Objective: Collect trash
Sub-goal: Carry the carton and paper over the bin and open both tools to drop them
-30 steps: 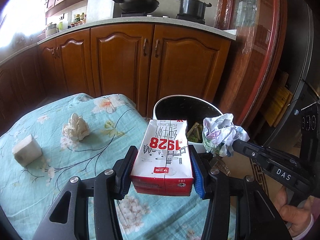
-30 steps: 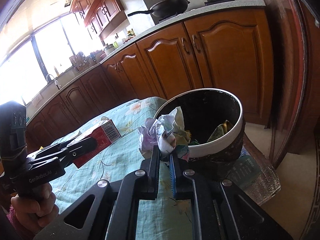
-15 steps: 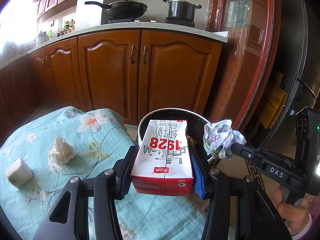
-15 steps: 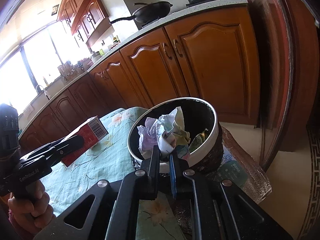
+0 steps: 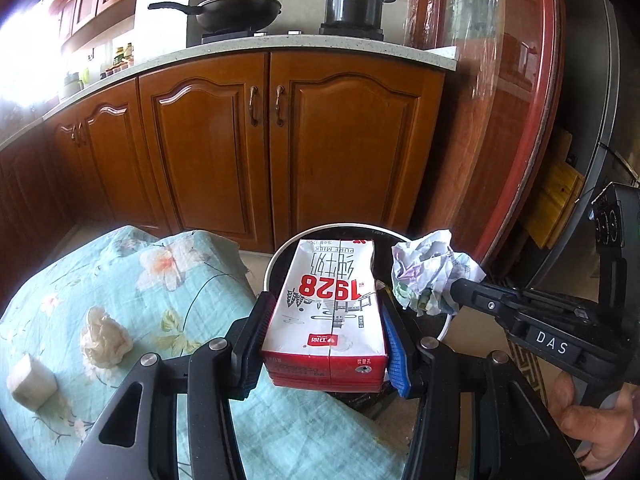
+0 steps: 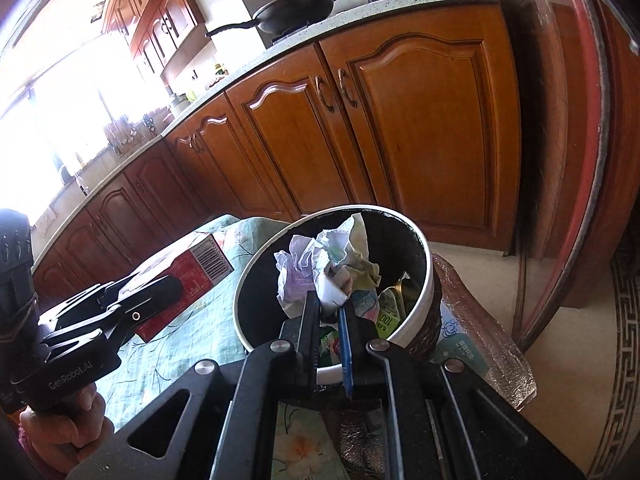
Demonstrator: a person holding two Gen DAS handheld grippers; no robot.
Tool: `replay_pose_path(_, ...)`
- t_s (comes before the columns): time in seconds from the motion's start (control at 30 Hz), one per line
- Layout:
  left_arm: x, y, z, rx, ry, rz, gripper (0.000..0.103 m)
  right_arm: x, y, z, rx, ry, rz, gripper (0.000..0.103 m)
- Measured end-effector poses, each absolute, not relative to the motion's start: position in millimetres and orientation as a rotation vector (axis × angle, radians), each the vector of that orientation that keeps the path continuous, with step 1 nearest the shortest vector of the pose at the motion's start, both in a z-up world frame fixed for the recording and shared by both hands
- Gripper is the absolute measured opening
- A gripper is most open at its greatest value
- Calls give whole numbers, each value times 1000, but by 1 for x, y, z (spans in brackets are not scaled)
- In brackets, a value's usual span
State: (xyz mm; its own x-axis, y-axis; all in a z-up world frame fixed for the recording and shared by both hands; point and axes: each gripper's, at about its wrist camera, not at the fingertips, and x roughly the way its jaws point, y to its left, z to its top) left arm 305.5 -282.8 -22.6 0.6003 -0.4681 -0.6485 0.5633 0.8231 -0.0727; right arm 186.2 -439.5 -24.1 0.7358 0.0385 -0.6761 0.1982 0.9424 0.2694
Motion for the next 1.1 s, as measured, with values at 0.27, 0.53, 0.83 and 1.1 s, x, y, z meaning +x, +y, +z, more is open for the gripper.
replay_pose_path(0.27,335,-304,-39,177,754,-586,49,211,-444,-33,311,803,-103,9)
replay_pose_path(0.53,358,-324,-56,188,820,-577,49,225,-451,-42,290,854,-121,9)
replay_pose_path(0.83,368,-343,-67,223,854,-578,49,237,-454,-48,277,881,-134,10)
replay_pose_path(1.1,368,-340,-63,194,862,-584,63,244,-459,-49,305,899,-142,20)
